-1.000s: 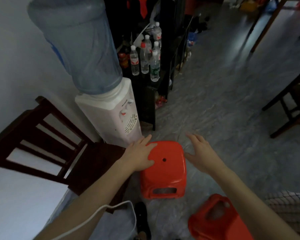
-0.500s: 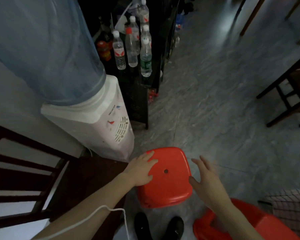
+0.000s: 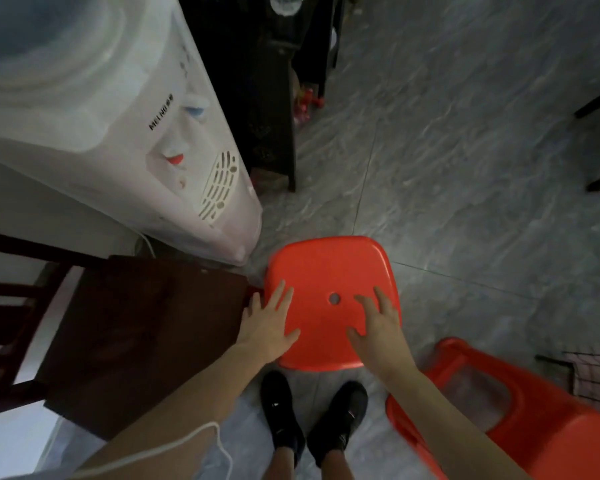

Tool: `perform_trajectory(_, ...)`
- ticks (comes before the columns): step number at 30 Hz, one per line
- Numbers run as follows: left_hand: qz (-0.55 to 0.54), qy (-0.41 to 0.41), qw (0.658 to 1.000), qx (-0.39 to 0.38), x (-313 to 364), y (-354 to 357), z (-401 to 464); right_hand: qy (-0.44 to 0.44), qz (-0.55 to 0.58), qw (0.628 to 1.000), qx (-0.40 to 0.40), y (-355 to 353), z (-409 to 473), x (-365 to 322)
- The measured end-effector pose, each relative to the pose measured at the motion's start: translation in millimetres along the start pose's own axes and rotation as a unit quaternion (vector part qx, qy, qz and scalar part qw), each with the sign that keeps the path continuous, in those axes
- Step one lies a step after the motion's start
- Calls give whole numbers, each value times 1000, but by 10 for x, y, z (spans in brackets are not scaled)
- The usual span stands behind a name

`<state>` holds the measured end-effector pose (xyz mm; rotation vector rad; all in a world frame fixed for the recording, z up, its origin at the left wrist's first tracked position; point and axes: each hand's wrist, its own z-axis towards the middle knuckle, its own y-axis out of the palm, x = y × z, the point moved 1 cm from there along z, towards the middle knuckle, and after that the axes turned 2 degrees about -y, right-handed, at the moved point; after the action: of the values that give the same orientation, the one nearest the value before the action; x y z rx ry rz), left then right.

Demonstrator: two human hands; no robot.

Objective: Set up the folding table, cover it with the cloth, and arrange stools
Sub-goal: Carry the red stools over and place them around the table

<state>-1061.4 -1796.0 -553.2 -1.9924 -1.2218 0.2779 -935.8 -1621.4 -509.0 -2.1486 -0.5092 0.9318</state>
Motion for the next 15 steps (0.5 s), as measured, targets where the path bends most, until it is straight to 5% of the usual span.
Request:
perform_trajectory(6,-35,44,998,6,-44,308,234,26,-63,998,-1,348,253,276)
perform_trajectory(15,-138,4,988,71,30,571,329,37,-106,993,22,544,512,540)
